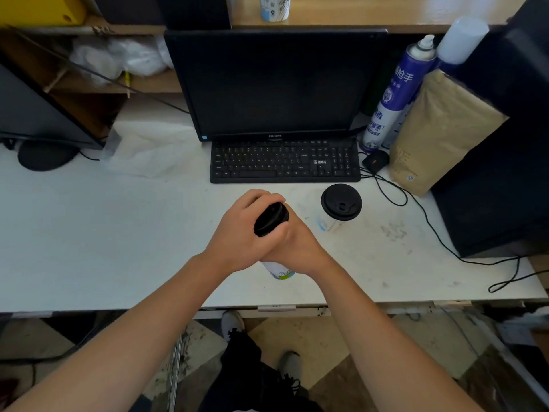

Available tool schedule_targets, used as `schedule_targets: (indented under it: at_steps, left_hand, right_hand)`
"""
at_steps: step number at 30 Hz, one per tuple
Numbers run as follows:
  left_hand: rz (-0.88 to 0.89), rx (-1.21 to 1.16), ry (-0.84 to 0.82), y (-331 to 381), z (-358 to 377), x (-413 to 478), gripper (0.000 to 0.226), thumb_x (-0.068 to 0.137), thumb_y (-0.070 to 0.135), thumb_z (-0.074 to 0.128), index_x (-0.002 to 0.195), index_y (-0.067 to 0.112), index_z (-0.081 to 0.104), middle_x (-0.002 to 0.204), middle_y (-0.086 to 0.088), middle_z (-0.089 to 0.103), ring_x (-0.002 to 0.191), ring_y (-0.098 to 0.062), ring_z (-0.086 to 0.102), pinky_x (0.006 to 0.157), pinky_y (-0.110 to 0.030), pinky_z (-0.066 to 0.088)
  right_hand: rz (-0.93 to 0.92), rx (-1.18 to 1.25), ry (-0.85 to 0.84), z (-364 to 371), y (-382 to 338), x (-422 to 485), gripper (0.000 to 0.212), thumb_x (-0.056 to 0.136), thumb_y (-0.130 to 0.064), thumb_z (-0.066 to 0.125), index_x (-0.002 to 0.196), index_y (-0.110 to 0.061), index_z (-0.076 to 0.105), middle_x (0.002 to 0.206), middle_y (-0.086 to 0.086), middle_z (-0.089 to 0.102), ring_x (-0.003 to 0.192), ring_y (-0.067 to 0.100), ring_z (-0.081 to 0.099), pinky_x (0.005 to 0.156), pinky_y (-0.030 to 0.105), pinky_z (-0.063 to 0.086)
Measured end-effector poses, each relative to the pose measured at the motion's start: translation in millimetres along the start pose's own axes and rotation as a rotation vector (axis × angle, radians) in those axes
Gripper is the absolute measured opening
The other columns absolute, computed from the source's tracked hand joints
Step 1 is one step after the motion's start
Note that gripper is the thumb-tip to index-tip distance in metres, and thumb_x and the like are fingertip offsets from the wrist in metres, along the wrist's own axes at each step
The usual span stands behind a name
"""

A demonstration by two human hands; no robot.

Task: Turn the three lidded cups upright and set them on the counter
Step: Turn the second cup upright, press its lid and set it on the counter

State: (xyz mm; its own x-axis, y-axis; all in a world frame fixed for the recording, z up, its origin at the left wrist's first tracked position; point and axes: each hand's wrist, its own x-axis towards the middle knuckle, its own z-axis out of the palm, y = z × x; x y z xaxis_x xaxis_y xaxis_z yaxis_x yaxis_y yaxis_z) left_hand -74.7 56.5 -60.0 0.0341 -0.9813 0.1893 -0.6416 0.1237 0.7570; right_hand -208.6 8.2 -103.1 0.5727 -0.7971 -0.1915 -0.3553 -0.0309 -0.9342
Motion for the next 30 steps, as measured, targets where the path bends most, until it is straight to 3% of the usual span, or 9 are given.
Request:
schedule_targets:
  at_steps: [3,8,12,15,17,19,22,25,30]
  left_hand:
    - [-0.031,0.015,0.074,-1,9,-4,0.043,0.083,0.037,0.061,0.123,0.022,0.063,0.12,0.008,0.058,0.109,-0.009,0.058,0.093,-0.03,0.051]
    - [-0.159,0.048,0.162,1,22,-10,0.044,0.084,0.041,0.06,0.125,0.026,0.06,0.123,0.01,0.06,0.11,-0.012,0.058,0.094,-0.036,0.053]
    - [-0.174,0.027,0.116,0,22,-11,0.046,0.086,0.044,0.059,0.13,0.029,0.056,0.126,0.012,0.056,0.114,-0.01,0.055,0.097,-0.032,0.051]
    - [-0.139,-0.103,0.023,-12,14,-13,0.049,0.093,0.048,0.049,0.136,0.025,0.053,0.132,0.01,0.054,0.122,-0.009,0.051,0.103,-0.028,0.045]
    - [-0.162,-0.21,0.059,-25,12,-17,0.054,0.096,0.051,0.039,0.141,0.022,0.048,0.137,0.006,0.053,0.125,-0.006,0.05,0.104,-0.021,0.041]
    - [-0.253,-0.236,0.134,-44,14,-25,0.056,0.097,0.053,0.033,0.141,0.023,0.048,0.141,0.006,0.05,0.122,0.003,0.049,0.103,-0.013,0.037]
    - [-0.462,0.018,0.165,-98,23,-42,0.053,0.101,0.049,0.039,0.142,0.017,0.047,0.148,-0.005,0.046,0.133,-0.014,0.045,0.114,-0.035,0.036]
    - [-0.704,0.413,-0.015,-153,29,-59,0.071,0.097,0.054,0.043,0.152,0.011,0.029,0.16,-0.023,0.022,0.147,-0.04,0.019,0.121,-0.051,0.018]
    - [-0.818,0.624,-0.159,-189,47,-90,0.083,0.093,0.069,0.024,0.158,0.021,0.003,0.165,-0.018,-0.006,0.149,-0.047,-0.01,0.119,-0.063,0.0]
  right_hand:
    - [0.03,-0.047,0.047,7,0,-3,0.066,0.063,-0.037,0.087,0.118,-0.029,0.053,0.102,-0.012,0.067,0.094,0.009,0.069,0.075,0.034,0.061]
    - [0.058,-0.107,0.074,4,-10,-13,0.066,0.074,-0.028,0.084,0.128,-0.024,0.046,0.1,-0.022,0.058,0.085,-0.002,0.063,0.057,0.008,0.046]
    - [0.08,-0.098,0.079,4,-12,-16,0.072,0.073,-0.027,0.086,0.13,-0.025,0.043,0.102,-0.021,0.058,0.086,-0.001,0.062,0.054,0.007,0.045]
    - [0.107,-0.084,0.097,4,-11,-19,0.077,0.067,-0.027,0.09,0.127,-0.031,0.041,0.109,-0.019,0.061,0.095,0.001,0.064,0.069,0.017,0.053]
    - [0.135,-0.081,0.124,5,-9,-17,0.079,0.066,-0.028,0.09,0.129,-0.029,0.042,0.112,-0.015,0.062,0.099,0.007,0.064,0.076,0.027,0.056]
    - [0.144,-0.091,0.151,4,-8,-14,0.084,0.067,-0.03,0.09,0.134,-0.025,0.041,0.117,-0.012,0.06,0.103,0.009,0.061,0.077,0.02,0.05]
    - [0.157,-0.131,0.154,1,-7,-9,0.085,0.067,-0.032,0.091,0.136,-0.022,0.042,0.12,-0.01,0.058,0.106,0.01,0.056,0.078,0.016,0.042]
    - [0.168,-0.154,0.162,-1,-7,-3,0.084,0.067,-0.032,0.092,0.135,-0.023,0.045,0.12,-0.01,0.059,0.108,0.01,0.056,0.085,0.022,0.045]
    - [0.218,-0.166,0.184,5,-5,12,0.082,0.066,-0.033,0.092,0.133,-0.027,0.045,0.119,-0.012,0.059,0.109,0.01,0.057,0.088,0.028,0.051]
